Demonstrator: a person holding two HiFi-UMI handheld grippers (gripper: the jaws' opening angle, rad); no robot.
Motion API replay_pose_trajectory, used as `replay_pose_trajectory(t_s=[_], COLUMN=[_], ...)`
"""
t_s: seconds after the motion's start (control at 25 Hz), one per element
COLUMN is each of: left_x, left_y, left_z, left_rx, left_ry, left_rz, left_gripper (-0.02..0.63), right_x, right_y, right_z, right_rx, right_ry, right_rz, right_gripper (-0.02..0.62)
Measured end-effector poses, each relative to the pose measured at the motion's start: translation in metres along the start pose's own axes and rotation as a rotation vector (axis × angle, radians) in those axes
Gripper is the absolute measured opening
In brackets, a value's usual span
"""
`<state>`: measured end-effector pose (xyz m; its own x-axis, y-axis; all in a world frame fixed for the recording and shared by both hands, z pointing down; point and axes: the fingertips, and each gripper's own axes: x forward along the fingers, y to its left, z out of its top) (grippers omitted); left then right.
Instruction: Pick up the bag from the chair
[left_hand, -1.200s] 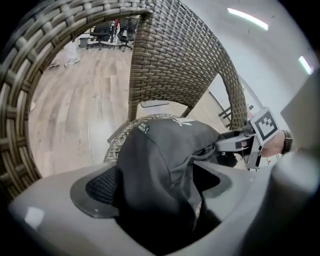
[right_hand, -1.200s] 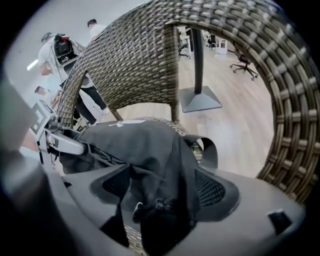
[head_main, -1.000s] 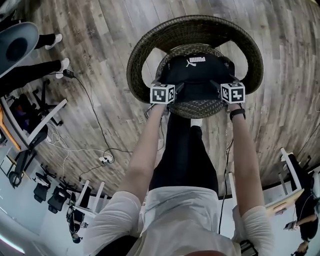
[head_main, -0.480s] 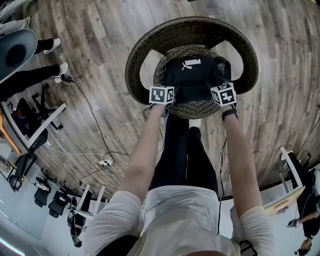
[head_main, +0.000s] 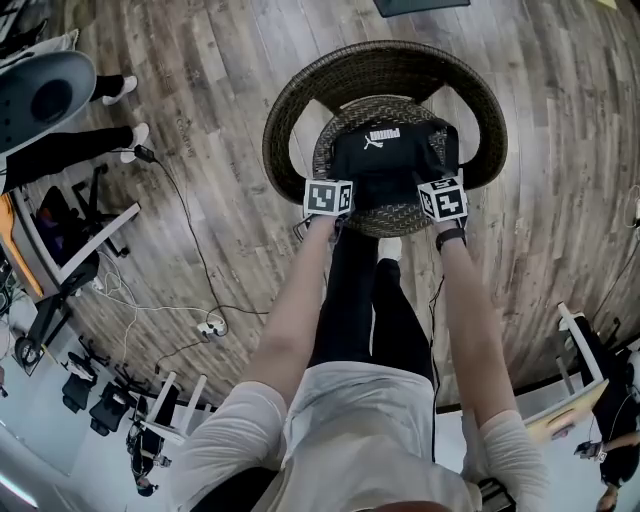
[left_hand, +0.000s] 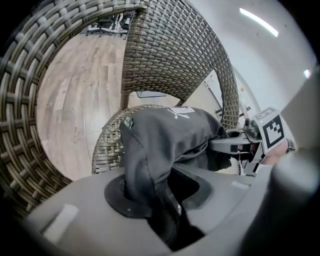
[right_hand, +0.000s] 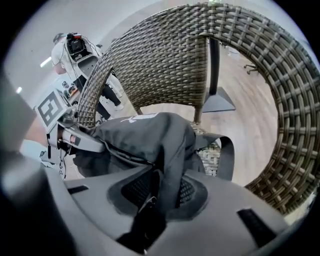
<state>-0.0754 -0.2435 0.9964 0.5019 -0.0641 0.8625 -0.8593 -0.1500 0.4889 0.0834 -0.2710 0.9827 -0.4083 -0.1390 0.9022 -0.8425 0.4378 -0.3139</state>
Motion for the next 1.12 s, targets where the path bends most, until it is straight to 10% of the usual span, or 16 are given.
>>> replay_pose_trajectory(t_s=[1.12], left_x=[-0.138], left_y=[-0.096], left_z=[0.077], left_rx=[0.14], left_ry=[-0.303], left_rz=[0.082], left_gripper=[0.123], right_x=[-0.169], right_y=[0.018], right_z=[0.093], right_rx=[-0.039], right_ry=[-0.281], right_rz=[-0.086], right_gripper=[0.087])
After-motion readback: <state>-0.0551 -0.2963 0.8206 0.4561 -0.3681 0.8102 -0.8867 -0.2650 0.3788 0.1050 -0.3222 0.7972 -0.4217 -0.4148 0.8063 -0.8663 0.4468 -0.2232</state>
